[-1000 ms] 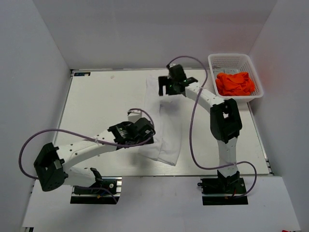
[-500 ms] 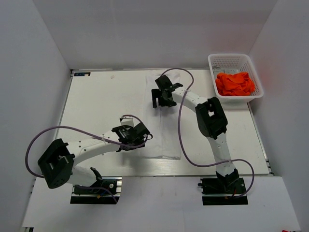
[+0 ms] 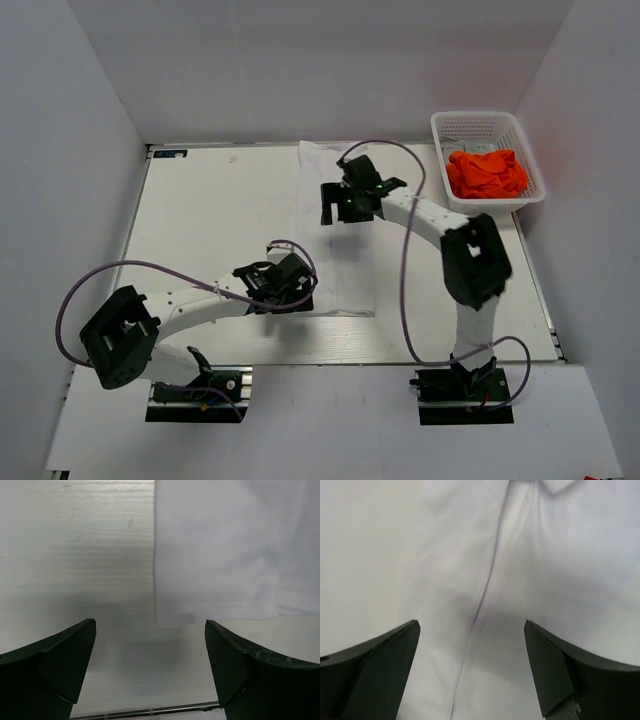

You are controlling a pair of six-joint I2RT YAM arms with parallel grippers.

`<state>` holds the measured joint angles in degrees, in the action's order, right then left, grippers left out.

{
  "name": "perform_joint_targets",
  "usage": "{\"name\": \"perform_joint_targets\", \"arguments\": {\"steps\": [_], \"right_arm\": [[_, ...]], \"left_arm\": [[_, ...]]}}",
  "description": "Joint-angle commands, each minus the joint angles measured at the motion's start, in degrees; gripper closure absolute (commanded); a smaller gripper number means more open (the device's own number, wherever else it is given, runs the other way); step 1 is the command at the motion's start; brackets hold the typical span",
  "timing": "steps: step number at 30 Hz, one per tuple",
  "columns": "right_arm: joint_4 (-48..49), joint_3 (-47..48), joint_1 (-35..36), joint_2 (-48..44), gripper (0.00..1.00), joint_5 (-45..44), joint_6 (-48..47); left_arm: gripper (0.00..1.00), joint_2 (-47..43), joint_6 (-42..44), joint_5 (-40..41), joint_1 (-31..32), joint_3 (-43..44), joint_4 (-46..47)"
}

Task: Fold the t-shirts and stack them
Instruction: Rotate the tshirt 90 degrees, then grab the bottom of the folded rectangular tshirt with both arms

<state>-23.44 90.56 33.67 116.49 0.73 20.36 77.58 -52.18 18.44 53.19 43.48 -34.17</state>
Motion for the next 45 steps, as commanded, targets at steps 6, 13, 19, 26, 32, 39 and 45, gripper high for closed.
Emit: {"name": "perform_joint_targets", "arguments": {"steps": [6,13,19,26,32,39,45], "right_arm": [[7.37,-28.23,-0.97,-31.80,0.10,2.87,3.01],[6.66,-47.65,-1.06,-42.03,0.10,11.39,5.74],[7.53,-54.51,-0.10,-43.45,0.10,21.06,7.41],[9.45,-58.04,0.96,-41.52,0.18,19.66,10.58],[12.98,-58.05,1.13,-38.18,0.57,14.57,12.42],[12.11,-54.01,1.57,-37.81,1.00,12.71,9.70],[10.87,-49.97,1.40,-42.21,1.00,11.31,7.68]], "left_arm": [[0.00,5.11,3.75,-2.97,-0.19,1.43,2.09],[0.11,6.97,5.07,-3.22,-0.72,0.90,4.72],[0.39,8.55,7.35,-5.77,-1.25,-0.33,7.54],[0.60,9.08,8.50,-10.78,-1.25,-2.88,12.28],[0.95,10.22,8.50,-10.71,-1.25,-2.36,12.99],[1.00,10.23,8.50,-8.51,-1.25,1.15,10.79],[1.00,5.48,7.97,-5.53,-1.25,3.79,10.53]]}}
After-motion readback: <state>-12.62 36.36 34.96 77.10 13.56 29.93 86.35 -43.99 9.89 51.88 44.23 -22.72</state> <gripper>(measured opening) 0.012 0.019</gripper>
